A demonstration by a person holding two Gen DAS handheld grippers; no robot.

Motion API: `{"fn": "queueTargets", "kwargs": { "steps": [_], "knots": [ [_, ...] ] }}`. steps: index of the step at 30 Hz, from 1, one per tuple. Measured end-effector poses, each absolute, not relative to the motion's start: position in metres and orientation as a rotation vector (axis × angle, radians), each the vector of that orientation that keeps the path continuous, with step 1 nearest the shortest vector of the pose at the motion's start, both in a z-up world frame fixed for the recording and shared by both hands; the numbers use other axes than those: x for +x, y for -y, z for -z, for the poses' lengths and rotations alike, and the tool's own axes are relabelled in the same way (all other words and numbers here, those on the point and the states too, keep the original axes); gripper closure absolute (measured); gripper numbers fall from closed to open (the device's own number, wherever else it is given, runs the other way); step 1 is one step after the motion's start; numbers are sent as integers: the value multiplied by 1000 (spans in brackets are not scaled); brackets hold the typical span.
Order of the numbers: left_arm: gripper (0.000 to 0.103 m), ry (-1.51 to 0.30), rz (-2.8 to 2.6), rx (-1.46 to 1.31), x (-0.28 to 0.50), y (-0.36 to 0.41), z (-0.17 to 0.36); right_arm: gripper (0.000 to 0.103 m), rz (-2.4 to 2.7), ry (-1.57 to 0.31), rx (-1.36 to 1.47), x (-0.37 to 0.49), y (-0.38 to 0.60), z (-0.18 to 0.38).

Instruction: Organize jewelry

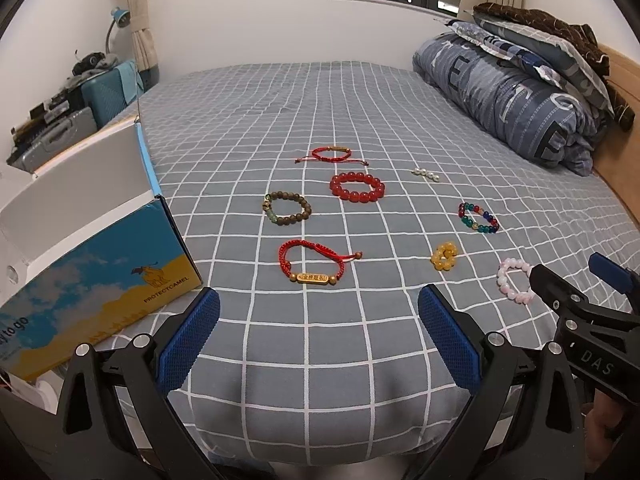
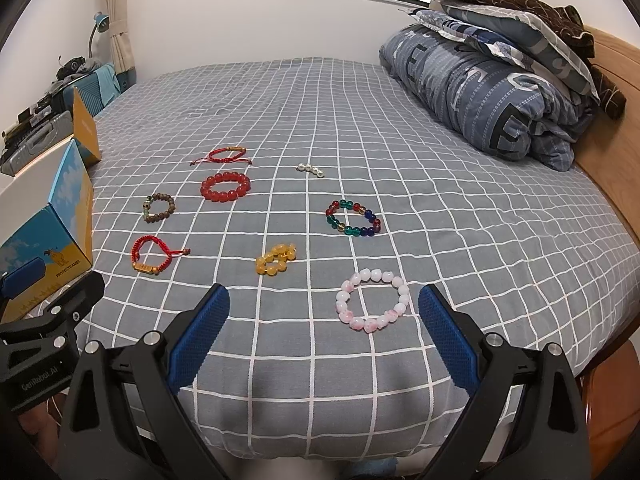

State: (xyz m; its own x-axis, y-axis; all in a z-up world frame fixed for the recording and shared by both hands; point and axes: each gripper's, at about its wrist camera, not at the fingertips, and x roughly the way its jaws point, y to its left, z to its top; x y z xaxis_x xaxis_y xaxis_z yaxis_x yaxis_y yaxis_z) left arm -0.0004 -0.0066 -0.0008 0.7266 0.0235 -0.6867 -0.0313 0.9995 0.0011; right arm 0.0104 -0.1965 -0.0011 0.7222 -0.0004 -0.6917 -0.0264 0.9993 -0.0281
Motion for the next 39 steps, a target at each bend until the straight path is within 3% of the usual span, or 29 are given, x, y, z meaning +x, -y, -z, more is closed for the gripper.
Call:
{"fn": "queueTargets", "kwargs": {
  "steps": [39],
  "knots": [
    [6, -762, -26, -34, -1, 8, 2, 11, -20, -766, -35, 11, 195, 3]
  ]
}}
